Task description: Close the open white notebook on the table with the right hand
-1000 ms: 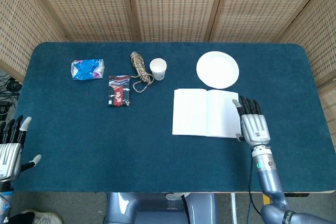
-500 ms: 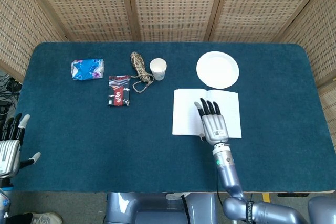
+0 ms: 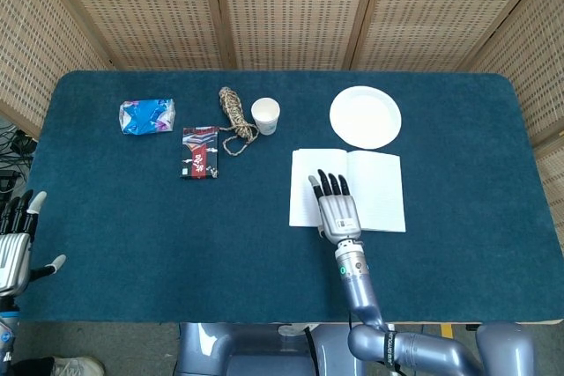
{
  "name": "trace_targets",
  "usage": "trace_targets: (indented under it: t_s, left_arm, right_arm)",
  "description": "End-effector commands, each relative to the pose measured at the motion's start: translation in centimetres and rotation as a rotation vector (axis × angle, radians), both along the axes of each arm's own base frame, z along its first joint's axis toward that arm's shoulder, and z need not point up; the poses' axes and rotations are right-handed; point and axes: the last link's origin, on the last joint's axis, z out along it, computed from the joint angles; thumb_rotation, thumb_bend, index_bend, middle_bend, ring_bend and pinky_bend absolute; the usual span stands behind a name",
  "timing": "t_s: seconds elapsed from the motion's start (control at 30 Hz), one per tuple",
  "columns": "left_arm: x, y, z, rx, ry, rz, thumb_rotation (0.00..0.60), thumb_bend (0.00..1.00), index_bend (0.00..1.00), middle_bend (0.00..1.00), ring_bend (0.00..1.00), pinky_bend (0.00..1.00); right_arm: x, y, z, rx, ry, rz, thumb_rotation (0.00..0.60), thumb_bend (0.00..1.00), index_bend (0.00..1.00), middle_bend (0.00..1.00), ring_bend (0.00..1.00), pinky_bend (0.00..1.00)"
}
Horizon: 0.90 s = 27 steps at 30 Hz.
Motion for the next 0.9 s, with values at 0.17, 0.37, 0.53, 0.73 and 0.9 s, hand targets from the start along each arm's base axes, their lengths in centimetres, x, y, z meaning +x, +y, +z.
trace_targets:
  t_s: [0.17,0.37,0.53,0.73,0.9]
  left_arm:
    - [0.0,0.0,0.0,-0.001,0.000,-0.001,0.600,0.06,0.00,0.00,0.00,0.00]
    - [0.0,0.1,0.0,-0.002,-0.002,0.000,0.600,0.06,0.00,0.00,0.00,0.00]
    - [0.1,0.1,0.0,-0.002,-0.003,0.000,0.600,0.06,0.00,0.00,0.00,0.00]
    - [0.2,0.1,0.0,-0.004,-0.003,0.000,0.600,0.06,0.00,0.00,0.00,0.00]
    - [0.2,0.1,-0.2,-0.010,-0.001,-0.002,0.600,0.06,0.00,0.00,0.00,0.00]
  right_arm:
    - [-0.4,0.4,-0.9,0.022,-0.005,-0.015,0.600,0.34,0.00,0.00,0.00,0.00]
    - [-0.5,0.4,-1.2,0.025,-0.010,-0.020,0.600,0.34,0.00,0.00,0.00,0.00]
    - [-0.4,0.2,-1.5,0.025,-0.016,-0.015,0.600,0.34,0.00,0.00,0.00,0.00]
    - [-0.3,0.0,-1.8,0.025,-0.018,-0.013,0.600,0.34,0.00,0.00,0.00,0.00]
    - [-0.2,-0.1,-2.0,0.020,-0.007,-0.004,0.600,0.34,0.00,0.00,0.00,0.00]
